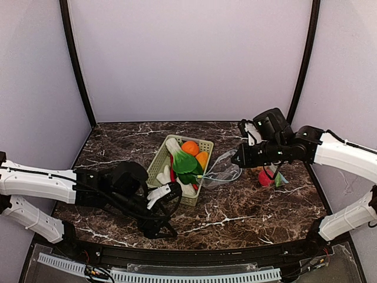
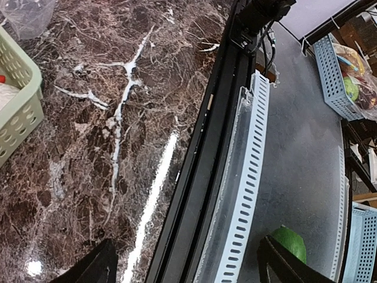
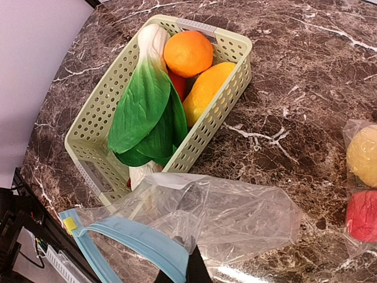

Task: Place the food in the zip-top bag and seal the zipper
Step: Pick up the fake fruit at the corner of the board, then place the fake fruit in the zipper food storage bag.

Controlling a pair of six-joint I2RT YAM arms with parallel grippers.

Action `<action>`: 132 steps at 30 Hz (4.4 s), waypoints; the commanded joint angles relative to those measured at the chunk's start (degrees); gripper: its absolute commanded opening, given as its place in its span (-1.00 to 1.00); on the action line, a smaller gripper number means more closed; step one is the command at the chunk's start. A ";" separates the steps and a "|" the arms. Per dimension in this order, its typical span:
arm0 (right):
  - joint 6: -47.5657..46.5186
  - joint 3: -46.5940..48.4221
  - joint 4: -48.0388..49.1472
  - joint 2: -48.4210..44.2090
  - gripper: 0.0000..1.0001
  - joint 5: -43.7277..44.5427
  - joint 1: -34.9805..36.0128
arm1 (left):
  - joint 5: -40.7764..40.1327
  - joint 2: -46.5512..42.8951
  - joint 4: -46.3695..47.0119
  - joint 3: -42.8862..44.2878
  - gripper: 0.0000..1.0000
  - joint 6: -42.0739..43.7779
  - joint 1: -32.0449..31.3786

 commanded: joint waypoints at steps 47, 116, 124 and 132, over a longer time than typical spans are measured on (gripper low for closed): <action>-2.32 -2.53 -0.36 -7.70 -1.00 2.63 0.28 | -25.21 12.72 -4.83 8.23 0.47 -10.44 -32.58; 9.42 -9.89 12.27 0.79 -1.00 -19.25 1.63 | -30.52 36.33 -10.45 46.82 0.42 3.29 0.73; 9.73 -10.92 12.61 0.91 -1.00 -19.52 0.52 | -30.20 36.21 -10.86 46.70 0.70 4.83 1.06; 10.28 -12.07 12.46 0.14 -1.00 -18.12 -0.79 | -28.10 34.03 -10.64 45.73 0.90 6.43 1.01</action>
